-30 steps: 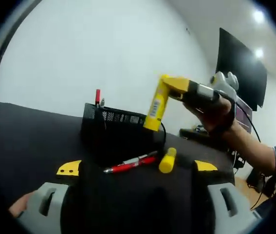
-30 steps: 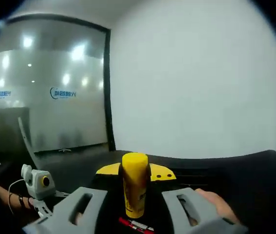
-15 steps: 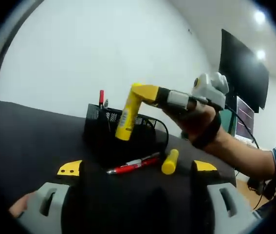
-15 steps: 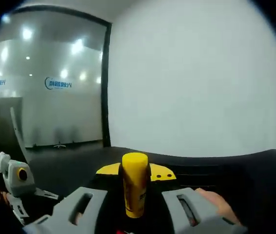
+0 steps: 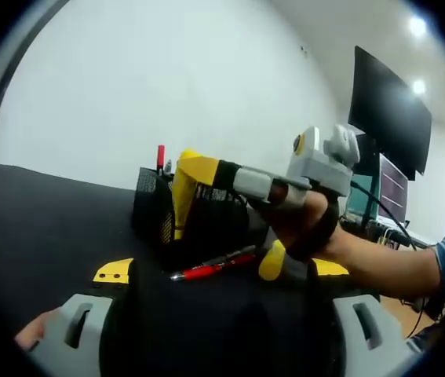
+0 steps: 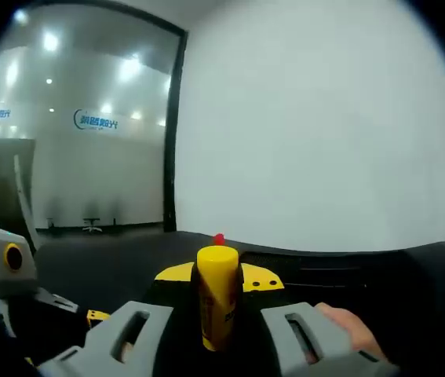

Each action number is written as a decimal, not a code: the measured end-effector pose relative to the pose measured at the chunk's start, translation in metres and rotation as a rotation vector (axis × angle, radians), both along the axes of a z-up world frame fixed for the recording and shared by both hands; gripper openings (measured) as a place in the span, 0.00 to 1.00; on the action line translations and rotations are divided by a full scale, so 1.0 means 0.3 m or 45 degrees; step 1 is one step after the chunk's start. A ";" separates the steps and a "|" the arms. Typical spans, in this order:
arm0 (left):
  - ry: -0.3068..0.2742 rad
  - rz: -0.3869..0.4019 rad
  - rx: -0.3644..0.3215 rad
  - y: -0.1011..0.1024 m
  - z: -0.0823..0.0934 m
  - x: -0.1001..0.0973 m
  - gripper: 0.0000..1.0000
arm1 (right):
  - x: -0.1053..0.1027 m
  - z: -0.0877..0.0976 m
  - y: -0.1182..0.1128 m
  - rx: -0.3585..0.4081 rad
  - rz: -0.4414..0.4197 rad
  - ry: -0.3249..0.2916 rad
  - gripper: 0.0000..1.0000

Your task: Pick up pens and glue sticks and place them into the holder.

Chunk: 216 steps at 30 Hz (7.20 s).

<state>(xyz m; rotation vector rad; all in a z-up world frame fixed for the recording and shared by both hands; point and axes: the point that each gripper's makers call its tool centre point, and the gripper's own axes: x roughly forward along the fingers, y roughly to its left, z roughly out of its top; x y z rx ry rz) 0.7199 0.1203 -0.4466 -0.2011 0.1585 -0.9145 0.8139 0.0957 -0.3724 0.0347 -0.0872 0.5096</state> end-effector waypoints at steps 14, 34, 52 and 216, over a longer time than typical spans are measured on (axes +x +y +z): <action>-0.003 -0.001 -0.025 0.006 0.009 0.004 0.87 | 0.020 -0.017 0.007 -0.061 -0.007 -0.021 0.17; -0.006 0.008 -0.023 0.012 0.009 0.008 0.86 | 0.025 -0.025 0.011 -0.124 0.011 0.001 0.17; -0.005 0.009 -0.009 0.012 0.002 0.009 0.85 | 0.047 -0.026 0.015 -0.097 -0.001 -0.024 0.17; -0.020 -0.080 0.028 -0.016 -0.009 -0.023 0.93 | -0.023 0.432 -0.079 -0.215 0.442 0.095 0.04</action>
